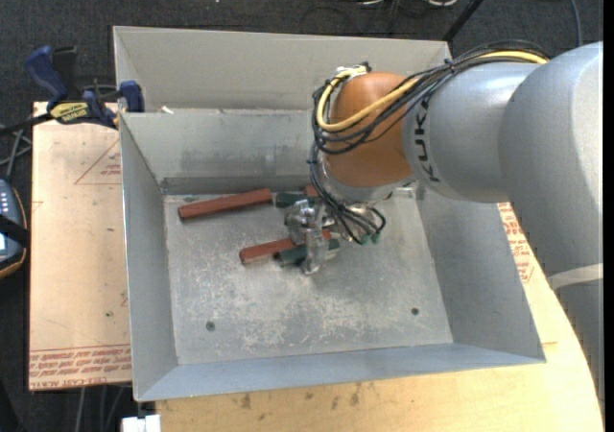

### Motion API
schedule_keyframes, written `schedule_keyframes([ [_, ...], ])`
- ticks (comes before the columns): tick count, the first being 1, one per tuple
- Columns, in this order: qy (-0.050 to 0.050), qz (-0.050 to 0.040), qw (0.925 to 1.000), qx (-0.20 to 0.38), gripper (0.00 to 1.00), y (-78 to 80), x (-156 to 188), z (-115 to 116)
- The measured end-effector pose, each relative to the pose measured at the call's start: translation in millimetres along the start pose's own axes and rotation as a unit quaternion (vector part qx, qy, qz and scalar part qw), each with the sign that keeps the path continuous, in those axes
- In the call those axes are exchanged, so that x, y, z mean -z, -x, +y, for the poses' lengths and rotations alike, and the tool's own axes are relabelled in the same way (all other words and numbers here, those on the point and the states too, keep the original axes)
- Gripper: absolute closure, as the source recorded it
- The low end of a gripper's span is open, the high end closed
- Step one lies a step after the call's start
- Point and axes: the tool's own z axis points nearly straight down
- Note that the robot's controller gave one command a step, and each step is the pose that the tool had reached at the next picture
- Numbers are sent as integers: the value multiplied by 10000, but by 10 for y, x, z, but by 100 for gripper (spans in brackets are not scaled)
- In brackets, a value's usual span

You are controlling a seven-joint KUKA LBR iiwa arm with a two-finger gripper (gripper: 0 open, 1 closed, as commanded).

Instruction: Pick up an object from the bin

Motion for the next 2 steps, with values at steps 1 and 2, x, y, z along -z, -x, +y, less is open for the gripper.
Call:
schedule_keyframes([
  [1, 0, 0, 10000, -2, 100, 0, 0, 0],
  [2, -14, 13, 10000, 95, 100, 160, 1533, -11],
])
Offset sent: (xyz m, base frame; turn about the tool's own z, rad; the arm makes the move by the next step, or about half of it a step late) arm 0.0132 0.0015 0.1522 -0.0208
